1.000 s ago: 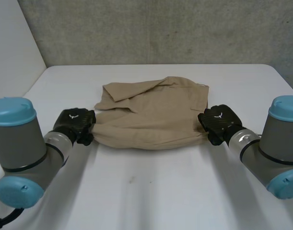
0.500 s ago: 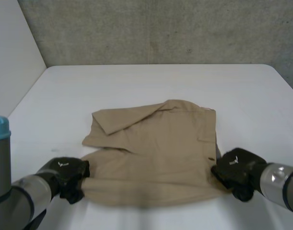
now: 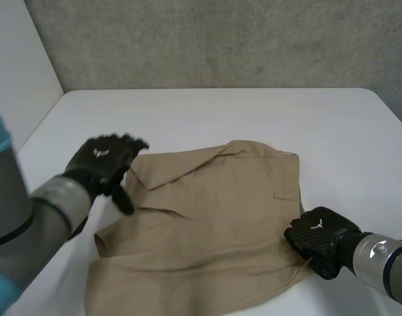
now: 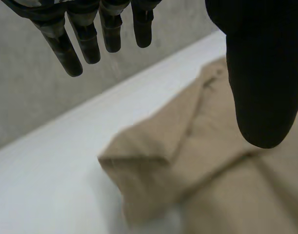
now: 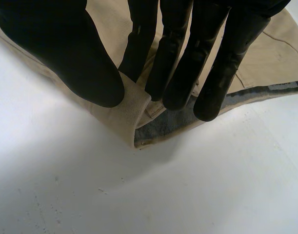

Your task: Fold the shorts.

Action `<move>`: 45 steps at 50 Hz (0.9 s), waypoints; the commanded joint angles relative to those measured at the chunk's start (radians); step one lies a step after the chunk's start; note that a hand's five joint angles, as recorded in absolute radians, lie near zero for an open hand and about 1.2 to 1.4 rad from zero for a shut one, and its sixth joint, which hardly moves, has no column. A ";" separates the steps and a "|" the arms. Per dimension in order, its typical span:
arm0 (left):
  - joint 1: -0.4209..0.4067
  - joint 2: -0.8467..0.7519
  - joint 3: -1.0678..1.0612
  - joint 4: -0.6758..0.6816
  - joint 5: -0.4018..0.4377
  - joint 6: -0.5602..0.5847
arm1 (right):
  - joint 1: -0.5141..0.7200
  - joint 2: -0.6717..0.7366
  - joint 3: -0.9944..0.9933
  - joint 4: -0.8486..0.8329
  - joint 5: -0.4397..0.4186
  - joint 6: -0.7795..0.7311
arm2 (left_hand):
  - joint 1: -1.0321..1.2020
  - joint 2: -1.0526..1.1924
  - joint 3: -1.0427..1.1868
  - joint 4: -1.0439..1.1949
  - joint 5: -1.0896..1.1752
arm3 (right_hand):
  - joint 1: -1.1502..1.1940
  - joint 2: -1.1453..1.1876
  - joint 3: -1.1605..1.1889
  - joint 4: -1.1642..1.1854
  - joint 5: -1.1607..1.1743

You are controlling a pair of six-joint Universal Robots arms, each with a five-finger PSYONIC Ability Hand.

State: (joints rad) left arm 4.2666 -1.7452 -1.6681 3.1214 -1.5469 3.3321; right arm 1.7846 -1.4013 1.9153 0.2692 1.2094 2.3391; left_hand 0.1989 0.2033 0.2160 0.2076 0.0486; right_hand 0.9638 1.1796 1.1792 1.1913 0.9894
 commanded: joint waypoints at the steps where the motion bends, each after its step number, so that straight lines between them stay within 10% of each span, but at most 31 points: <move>1: -0.024 -0.295 0.203 0.138 0.011 0.003 | 0.006 0.010 0.008 -0.027 0.001 -0.003 | 0.006 0.001 -0.011 -0.003 -0.018 | 0.432 0.217 0.217 0.205 0.232; 20: -0.005 -0.660 0.580 0.019 0.044 0.013 | 0.001 0.048 0.002 -0.085 0.006 -0.001 | 0.059 0.054 0.042 0.050 0.034 | 0.432 0.217 0.217 0.205 0.232; 32: 0.114 -0.862 0.945 0.340 0.007 0.165 | 0.006 0.050 0.007 -0.091 0.007 0.006 | 0.599 0.594 0.582 0.590 0.574 | 0.432 0.217 0.217 0.205 0.232; 45: 0.081 -0.809 0.898 0.418 -0.006 0.171 | 0.012 0.050 0.004 -0.093 0.010 0.049 | 0.564 0.559 0.547 0.555 0.539 | 0.432 0.217 0.217 0.205 0.232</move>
State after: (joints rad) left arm 4.3896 -2.6188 -0.6367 3.5450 -1.5860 3.5119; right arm 1.7960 -1.3515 1.9194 0.1766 1.2189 2.3834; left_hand 0.6976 0.6933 0.6934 0.6954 0.5101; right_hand 0.9690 1.1796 1.1792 1.1913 0.9894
